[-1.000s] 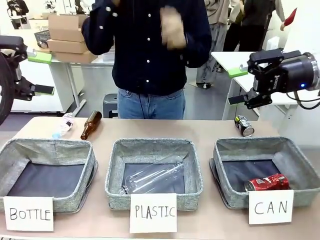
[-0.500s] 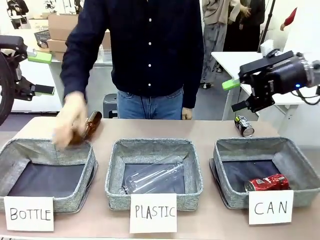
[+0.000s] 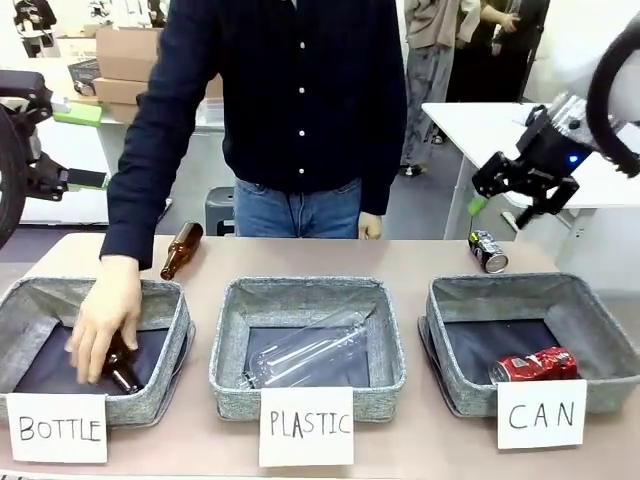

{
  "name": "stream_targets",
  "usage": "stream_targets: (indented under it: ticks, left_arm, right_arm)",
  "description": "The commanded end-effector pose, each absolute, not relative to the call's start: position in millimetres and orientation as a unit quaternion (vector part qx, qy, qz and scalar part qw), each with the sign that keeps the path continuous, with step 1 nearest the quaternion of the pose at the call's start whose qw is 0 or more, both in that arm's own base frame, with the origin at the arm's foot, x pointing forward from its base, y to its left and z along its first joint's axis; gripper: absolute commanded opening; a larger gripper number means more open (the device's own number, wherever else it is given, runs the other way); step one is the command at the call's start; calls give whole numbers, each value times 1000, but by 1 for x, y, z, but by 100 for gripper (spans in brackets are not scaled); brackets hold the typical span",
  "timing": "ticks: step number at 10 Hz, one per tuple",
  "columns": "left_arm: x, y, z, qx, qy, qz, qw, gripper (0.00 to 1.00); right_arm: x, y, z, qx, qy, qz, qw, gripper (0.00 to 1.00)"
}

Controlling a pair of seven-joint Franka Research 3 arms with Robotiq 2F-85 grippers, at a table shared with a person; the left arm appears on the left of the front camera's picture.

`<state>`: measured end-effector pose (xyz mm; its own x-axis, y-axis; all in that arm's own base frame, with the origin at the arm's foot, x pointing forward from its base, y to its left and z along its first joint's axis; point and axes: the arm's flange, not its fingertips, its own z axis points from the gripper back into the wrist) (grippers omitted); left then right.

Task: Sort the can waste into the basket.
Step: Pick up the can waste from the table and place it in the right Fabric basket.

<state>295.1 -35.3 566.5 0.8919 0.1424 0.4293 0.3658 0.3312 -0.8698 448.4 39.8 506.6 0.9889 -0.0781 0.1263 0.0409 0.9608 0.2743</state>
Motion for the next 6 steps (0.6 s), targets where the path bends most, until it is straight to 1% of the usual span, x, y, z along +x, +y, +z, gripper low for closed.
stream_targets:
  ticks: [1,2,3,4,5,6]
  left_arm:
    - [295,-34,569,-584,-224,-75,777,100]
    - [295,-34,569,-584,-224,-75,777,100]
    - [295,-34,569,-584,-224,-75,777,100]
    - [295,-34,569,-584,-224,-75,777,100]
    - [295,-34,569,-584,-224,-75,777,100]
    - [295,-34,569,-584,-224,-75,777,100]
  right_arm:
    - [395,50,552,256,-105,-51,959,100]
    - [448,40,507,137,-68,-30,988,100]
    - [448,40,507,137,-68,-30,988,100]
    - [426,38,529,161,-70,-37,984,100]
    - [456,36,521,104,-80,-44,990,100]
    - [512,19,503,63,-93,-91,989,100]
